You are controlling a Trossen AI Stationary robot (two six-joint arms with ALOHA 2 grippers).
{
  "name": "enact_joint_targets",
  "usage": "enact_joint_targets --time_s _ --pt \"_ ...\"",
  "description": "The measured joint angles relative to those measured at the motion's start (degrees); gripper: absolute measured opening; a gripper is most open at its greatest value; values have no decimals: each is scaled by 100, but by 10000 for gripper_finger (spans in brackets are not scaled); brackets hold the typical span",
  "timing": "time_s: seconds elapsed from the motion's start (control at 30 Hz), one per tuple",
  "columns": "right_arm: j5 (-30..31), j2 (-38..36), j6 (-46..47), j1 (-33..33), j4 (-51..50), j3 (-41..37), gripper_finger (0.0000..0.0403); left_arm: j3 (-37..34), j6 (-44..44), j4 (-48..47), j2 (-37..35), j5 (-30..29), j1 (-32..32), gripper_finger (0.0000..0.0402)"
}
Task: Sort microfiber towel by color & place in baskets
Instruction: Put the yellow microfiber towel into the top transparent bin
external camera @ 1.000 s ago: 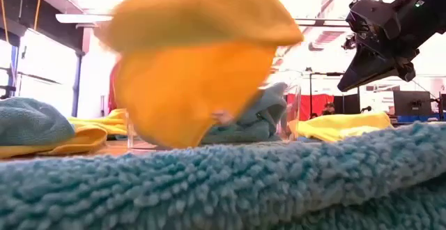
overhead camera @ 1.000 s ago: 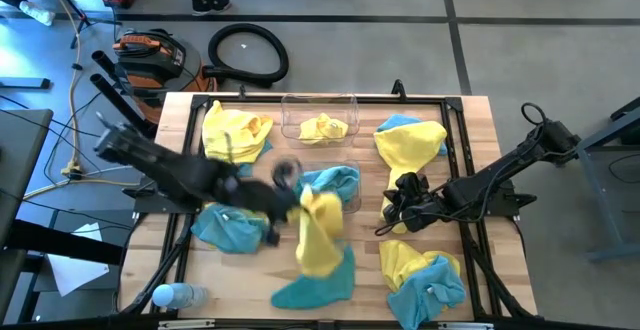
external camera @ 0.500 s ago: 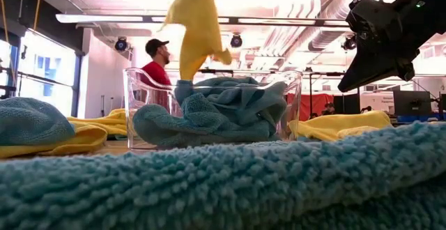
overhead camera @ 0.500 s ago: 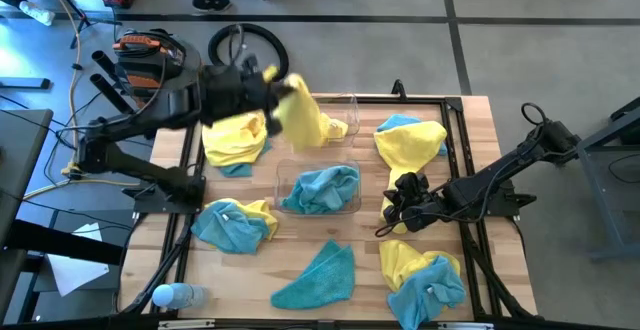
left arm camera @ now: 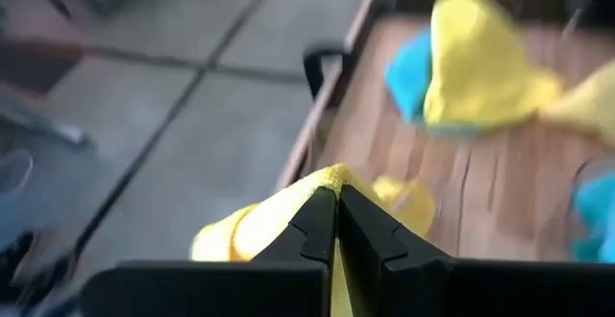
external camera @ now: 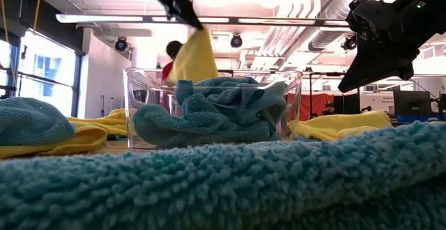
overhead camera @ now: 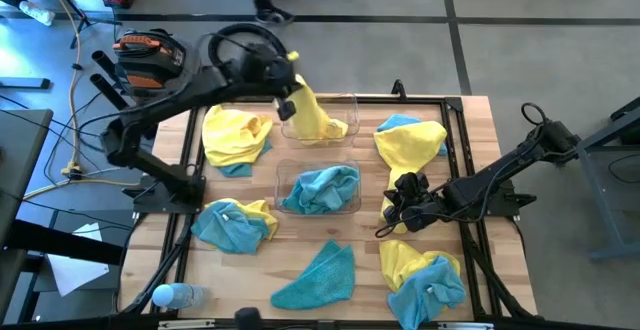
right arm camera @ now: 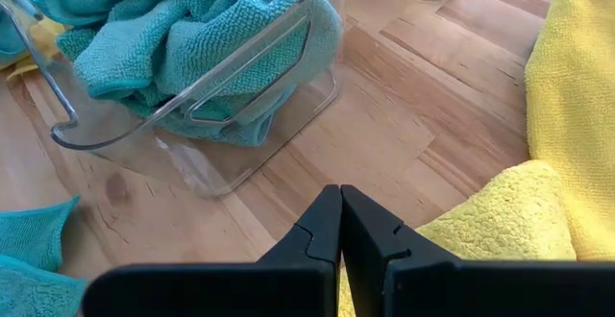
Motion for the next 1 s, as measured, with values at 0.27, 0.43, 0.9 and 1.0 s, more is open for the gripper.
enact_joint_targets --time_s 0.27,0.43,0.9,1.0 --pt "17 0 -18 0 -2 0 3 -4 -4 -144 1060 -95 -59 0" --pt "15 0 -17 0 0 0 3 -4 -8 -154 1667 -97 -63 0" --pt "9 0 24 0 -4 0 3 -13 -340 -244 2606 -176 -46 2" --pt "-7 0 18 -2 -4 0 3 -13 -502 -337 2629 -148 -12 17"
